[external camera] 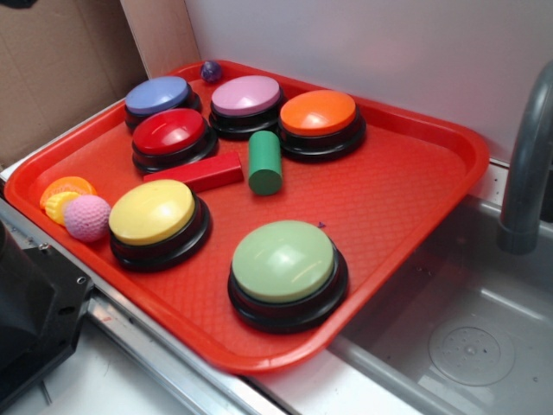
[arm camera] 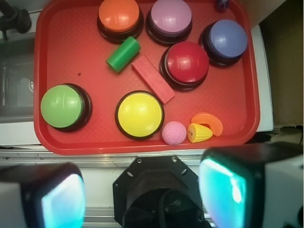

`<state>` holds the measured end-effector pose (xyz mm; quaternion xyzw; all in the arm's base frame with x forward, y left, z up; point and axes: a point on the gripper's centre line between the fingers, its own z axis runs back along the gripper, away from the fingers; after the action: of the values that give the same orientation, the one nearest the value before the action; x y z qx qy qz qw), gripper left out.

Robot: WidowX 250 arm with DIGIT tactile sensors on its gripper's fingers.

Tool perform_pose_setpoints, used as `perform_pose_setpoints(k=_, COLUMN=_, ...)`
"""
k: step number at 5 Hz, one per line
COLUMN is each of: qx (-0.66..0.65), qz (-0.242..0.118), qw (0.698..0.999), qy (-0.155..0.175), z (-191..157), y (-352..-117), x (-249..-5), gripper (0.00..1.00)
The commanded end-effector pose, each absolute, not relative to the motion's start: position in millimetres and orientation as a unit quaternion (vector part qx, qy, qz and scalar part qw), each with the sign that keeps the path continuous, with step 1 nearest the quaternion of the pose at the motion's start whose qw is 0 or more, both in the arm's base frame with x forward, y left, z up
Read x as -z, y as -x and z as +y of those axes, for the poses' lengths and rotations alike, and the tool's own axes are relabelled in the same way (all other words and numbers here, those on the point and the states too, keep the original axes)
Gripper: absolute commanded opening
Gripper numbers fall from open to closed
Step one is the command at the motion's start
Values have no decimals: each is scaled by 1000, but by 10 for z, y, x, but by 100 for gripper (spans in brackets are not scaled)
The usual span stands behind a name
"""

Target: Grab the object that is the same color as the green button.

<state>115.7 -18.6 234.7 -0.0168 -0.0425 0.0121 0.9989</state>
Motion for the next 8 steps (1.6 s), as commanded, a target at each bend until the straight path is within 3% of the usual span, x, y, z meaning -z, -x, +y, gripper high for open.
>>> perform_pose_setpoints(k=1, qx=-12, qz=-42, qw=999, qy=17, z=-186, y=-1157, x=-2347, gripper=100)
perform_pose_setpoints(k=3, qx=-107, qz=-68, qw=991, qy=48, z=-463, y=-1684, x=-1924, gripper=100)
perform_pose_setpoints(k=4, qx=-208, qz=-93, qw=972, qy=54, z=-534, y=-1930, x=-1655, gripper=100)
perform_pose_setpoints(k=5, qx=-322, qz=-116, qw=939, qy=38, z=-550, y=-2244, x=-1271, gripper=100)
perform_pose_setpoints(k=6, qx=-391, qz=-86, qw=916, qy=24, z=-511, y=-2428, x=-871, gripper=100)
perform_pose_setpoints(k=8, qx=-423, qz=-79, qw=903, qy=-6, z=-440, y=-2564, x=-438, gripper=100)
